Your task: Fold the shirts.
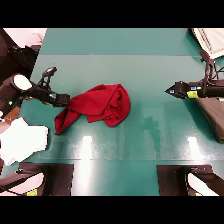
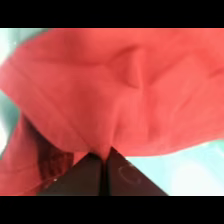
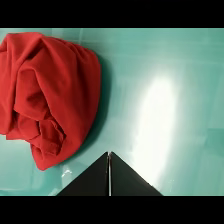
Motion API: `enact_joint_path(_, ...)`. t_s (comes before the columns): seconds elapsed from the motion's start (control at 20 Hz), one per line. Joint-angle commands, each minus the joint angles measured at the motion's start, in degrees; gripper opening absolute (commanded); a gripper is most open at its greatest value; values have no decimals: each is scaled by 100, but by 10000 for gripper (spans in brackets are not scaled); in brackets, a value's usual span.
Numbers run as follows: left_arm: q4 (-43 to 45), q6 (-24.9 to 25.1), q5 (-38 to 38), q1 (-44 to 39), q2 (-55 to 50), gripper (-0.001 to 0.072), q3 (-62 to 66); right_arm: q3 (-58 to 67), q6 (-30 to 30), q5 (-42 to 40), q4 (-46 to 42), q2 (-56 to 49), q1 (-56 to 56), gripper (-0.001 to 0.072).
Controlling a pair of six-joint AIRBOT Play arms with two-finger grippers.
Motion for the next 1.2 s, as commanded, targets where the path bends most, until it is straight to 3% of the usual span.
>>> enact_joint_path(0.0,-44,0,-332,-2,4,23,682,-4,4,72,11,-295,125,241)
enact_joint_path(0.05,-107,2,-417,-2,4,24,920,-7,13,107,26,-535,254,535)
enact_joint_path(0.1,-151,2,-472,-2,4,23,1102,-9,13,109,177,-870,455,638)
enact_joint_path(0.15,-164,2,-485,-4,4,23,1241,-9,7,87,448,-1215,678,636)
enact_joint_path(0.35,-162,4,-566,-2,-2,24,1338,-2,-4,-573,1141,-2575,1759,552)
enact_joint_path(0.5,-162,48,-629,-2,-2,24,1338,0,-212,-1060,1552,-3067,2308,551)
enact_joint_path(0.65,-168,44,-614,-2,-2,24,1338,0,-234,-1528,1556,-3132,2549,278)
enact_joint_path(0.75,-184,46,-612,-2,4,24,1340,0,-260,-1829,1539,-2997,2544,32)
enact_joint_path(0.9,-109,66,-769,-2,15,23,1840,70,-260,-2079,1185,-2308,2081,12)
enact_joint_path(1.05,-179,87,-1001,-2,15,23,3534,793,-223,-1644,168,-1222,1095,11)
enact_joint_path(1.15,-398,87,-1029,-2,15,24,4798,1523,-225,-1408,-66,-625,411,11)
